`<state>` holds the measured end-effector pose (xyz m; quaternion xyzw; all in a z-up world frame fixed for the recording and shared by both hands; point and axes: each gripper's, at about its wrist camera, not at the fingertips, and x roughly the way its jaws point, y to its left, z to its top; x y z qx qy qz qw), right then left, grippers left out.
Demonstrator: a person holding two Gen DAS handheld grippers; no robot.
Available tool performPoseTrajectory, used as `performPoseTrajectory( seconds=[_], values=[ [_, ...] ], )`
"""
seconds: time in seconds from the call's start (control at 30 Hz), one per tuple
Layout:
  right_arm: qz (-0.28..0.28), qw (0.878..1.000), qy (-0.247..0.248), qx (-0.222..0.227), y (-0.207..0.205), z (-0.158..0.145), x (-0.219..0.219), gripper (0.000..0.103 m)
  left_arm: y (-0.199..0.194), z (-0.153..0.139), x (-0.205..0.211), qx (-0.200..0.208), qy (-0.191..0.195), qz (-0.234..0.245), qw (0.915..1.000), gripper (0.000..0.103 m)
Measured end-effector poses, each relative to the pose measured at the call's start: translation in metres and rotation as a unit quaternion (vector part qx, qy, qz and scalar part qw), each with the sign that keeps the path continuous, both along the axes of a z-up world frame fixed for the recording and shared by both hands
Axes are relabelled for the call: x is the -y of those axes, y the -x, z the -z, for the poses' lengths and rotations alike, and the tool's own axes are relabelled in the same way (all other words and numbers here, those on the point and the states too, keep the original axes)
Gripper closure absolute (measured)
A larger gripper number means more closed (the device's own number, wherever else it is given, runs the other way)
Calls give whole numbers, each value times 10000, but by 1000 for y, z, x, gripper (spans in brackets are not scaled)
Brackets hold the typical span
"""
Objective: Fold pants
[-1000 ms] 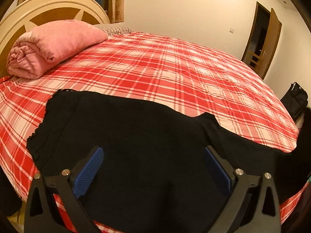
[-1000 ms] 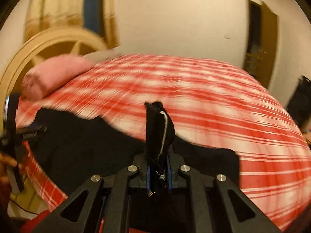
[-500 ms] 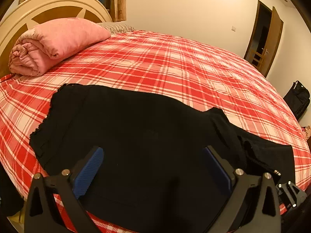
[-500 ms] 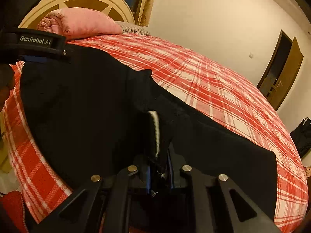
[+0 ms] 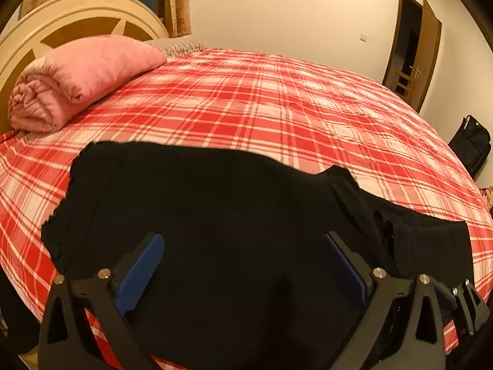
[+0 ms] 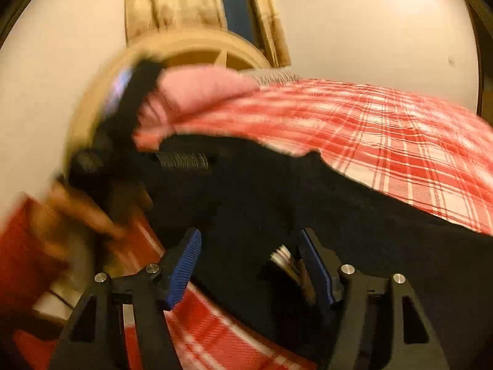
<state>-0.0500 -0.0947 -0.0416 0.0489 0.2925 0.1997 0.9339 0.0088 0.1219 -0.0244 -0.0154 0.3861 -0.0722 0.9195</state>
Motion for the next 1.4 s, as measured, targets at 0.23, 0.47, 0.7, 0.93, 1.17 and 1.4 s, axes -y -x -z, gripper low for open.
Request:
performPoseTrajectory(
  seconds=[0.23, 0.47, 0.7, 0.93, 1.17, 1.4],
  values=[
    [1792, 9832, 354, -34, -6, -17, 96, 36, 3, -13, 38, 184, -360, 393, 9984, 0],
    [2533, 9623, 936, -323, -8, -5, 144, 69, 9, -16, 90, 299, -626, 914, 9934, 0],
    [2879, 9503, 859, -811, -20, 19, 175, 81, 11, -10, 127, 30, -654, 1168, 9910, 0],
    [2973, 9451, 824, -1077, -29, 39, 180, 81, 18, 4, 157, -155, -739, 1461, 9864, 0],
    [3094, 9440, 364, -1090, -40, 39, 199, 83, 20, 29, 163, -456, -960, 1484, 9832, 0],
    [3176, 9424, -9, -1051, -50, 40, 215, 83, 29, 36, 142, -498, -573, 1381, 9875, 0]
  ],
)
